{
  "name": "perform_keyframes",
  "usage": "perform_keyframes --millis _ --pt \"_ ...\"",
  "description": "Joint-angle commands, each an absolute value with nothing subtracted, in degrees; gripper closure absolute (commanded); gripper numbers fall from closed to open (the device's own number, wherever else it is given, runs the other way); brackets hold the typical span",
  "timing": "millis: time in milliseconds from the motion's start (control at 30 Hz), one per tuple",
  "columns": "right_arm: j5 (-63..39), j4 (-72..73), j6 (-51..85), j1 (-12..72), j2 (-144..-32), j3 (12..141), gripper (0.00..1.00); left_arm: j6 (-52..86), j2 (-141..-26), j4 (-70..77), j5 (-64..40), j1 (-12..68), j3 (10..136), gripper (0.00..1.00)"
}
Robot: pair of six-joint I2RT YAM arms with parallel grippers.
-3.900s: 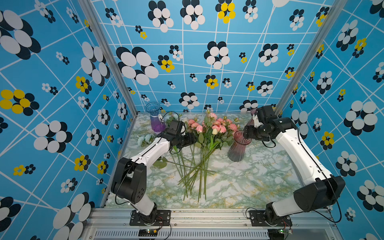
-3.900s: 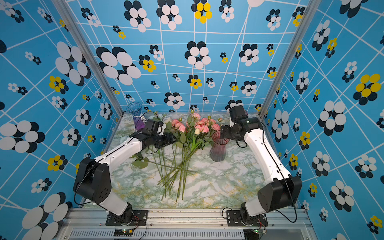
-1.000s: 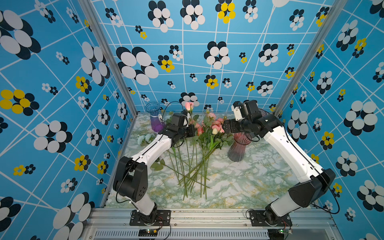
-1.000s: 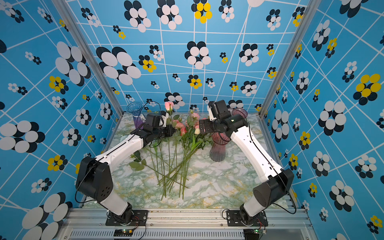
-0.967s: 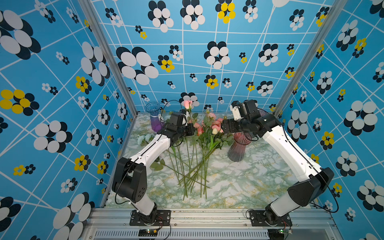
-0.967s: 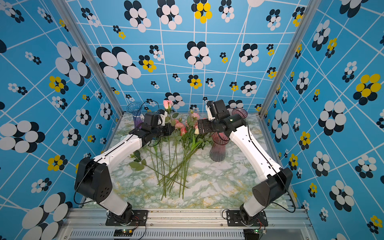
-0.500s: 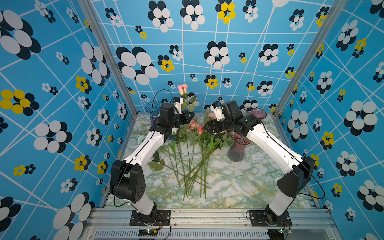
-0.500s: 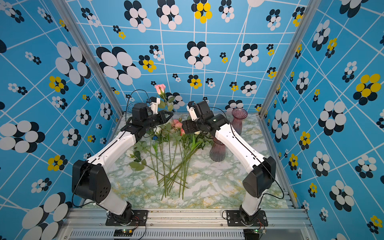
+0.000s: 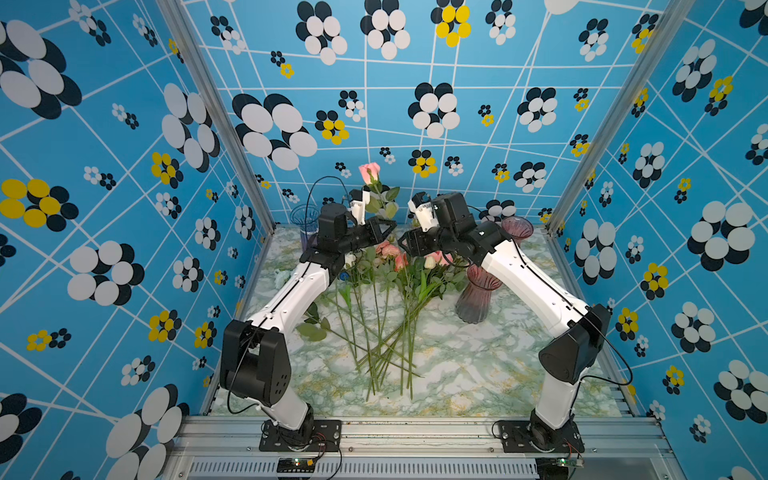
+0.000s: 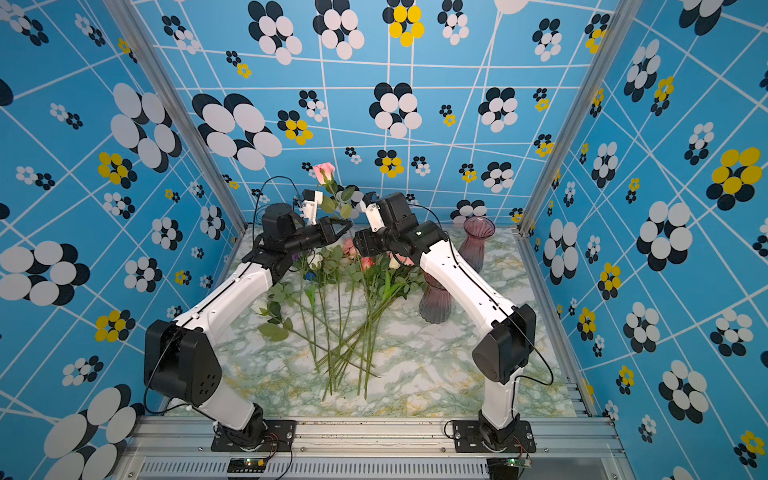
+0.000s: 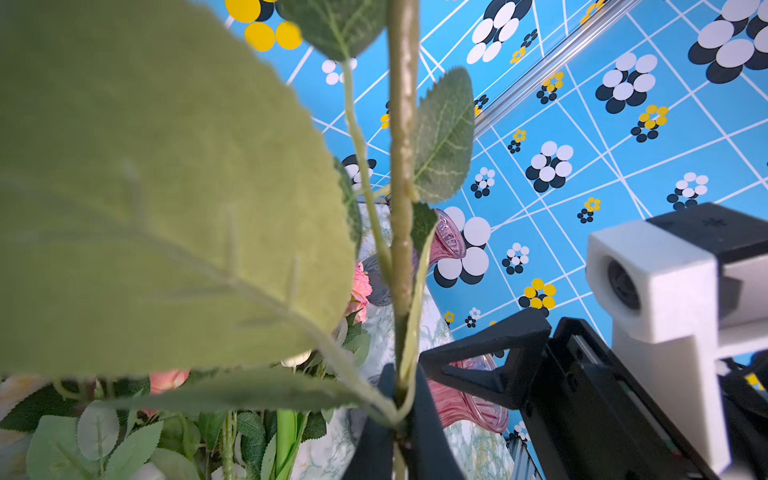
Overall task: Place the pink flowers into the vase
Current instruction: Pick up the flower at the center of the board.
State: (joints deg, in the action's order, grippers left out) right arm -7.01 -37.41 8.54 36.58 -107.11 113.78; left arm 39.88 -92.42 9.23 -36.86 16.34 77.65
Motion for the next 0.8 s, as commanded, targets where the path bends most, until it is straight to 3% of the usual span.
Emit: perform_keyframes --millis 0,233,667,767 --pt "-8.34 -37.97 8.2 37.24 -108.54 115.48 0.35 38.43 -92.83 8.58 -36.1 17.2 78.22 1.0" --pt "-8.36 -38.93 8.18 37.44 -109.77 116.72 0.44 39.55 -93.78 9.41 -35.88 17.65 78.82 1.0" --pt "-7.75 -39.48 8.42 37.54 -110.39 116.91 0.94 38.09 -93.78 7.67 -34.99 18.2 79.36 1.0" --pt "-7.65 -39.5 8.56 37.62 -110.58 116.9 1.0 37.73 -94.12 6.98 -35.08 18.26 79.92 1.0"
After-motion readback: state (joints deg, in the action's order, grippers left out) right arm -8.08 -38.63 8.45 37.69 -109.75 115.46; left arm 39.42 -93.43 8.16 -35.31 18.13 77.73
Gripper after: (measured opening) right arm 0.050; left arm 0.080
